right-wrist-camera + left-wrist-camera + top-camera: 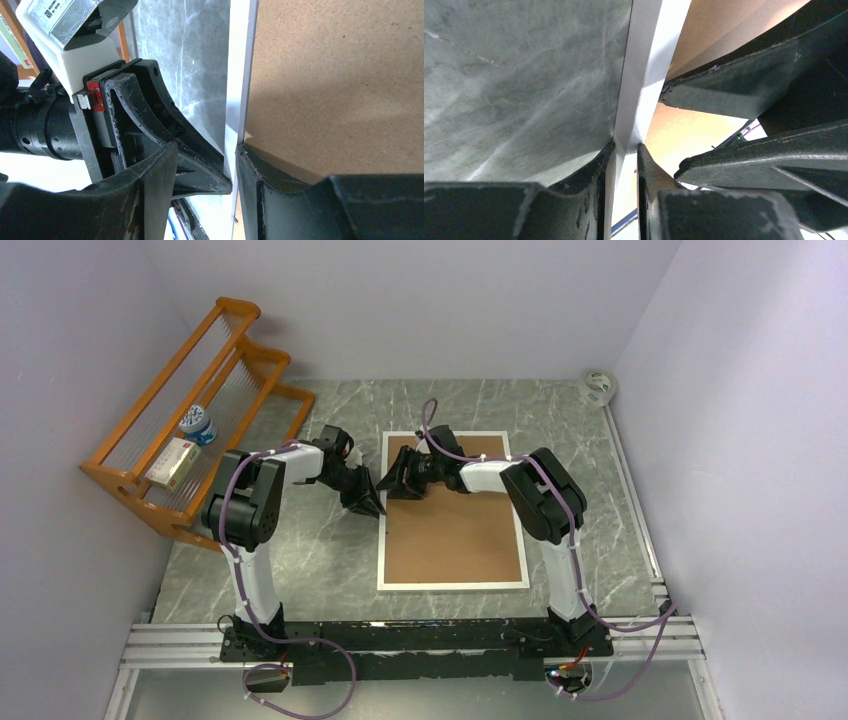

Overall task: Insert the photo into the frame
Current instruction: Install the photo frame at the center of the board.

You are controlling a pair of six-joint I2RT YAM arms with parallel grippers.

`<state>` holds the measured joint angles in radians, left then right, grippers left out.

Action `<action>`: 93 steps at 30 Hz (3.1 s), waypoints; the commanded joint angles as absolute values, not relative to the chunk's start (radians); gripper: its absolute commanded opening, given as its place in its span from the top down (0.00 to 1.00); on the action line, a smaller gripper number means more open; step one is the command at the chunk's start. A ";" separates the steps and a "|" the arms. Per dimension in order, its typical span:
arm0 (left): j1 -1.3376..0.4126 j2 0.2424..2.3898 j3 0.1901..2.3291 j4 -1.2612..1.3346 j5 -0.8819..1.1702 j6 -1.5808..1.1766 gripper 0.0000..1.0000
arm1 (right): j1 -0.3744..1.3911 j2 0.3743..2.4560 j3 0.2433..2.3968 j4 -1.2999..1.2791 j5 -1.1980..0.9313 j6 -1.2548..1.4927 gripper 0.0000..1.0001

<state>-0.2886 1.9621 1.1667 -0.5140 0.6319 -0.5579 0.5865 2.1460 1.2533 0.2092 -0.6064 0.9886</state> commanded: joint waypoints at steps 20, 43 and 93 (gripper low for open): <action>-0.302 2.011 1.137 -0.513 0.478 -0.504 0.81 | 0.548 2.053 1.199 0.103 -0.378 0.784 0.58; -0.302 1.979 1.131 -0.387 0.635 -0.517 0.75 | 0.541 2.076 1.328 -0.136 -0.231 0.662 0.51; -0.218 2.090 1.256 -0.351 0.574 -0.595 0.72 | 0.485 2.391 1.640 0.141 -0.601 0.933 0.80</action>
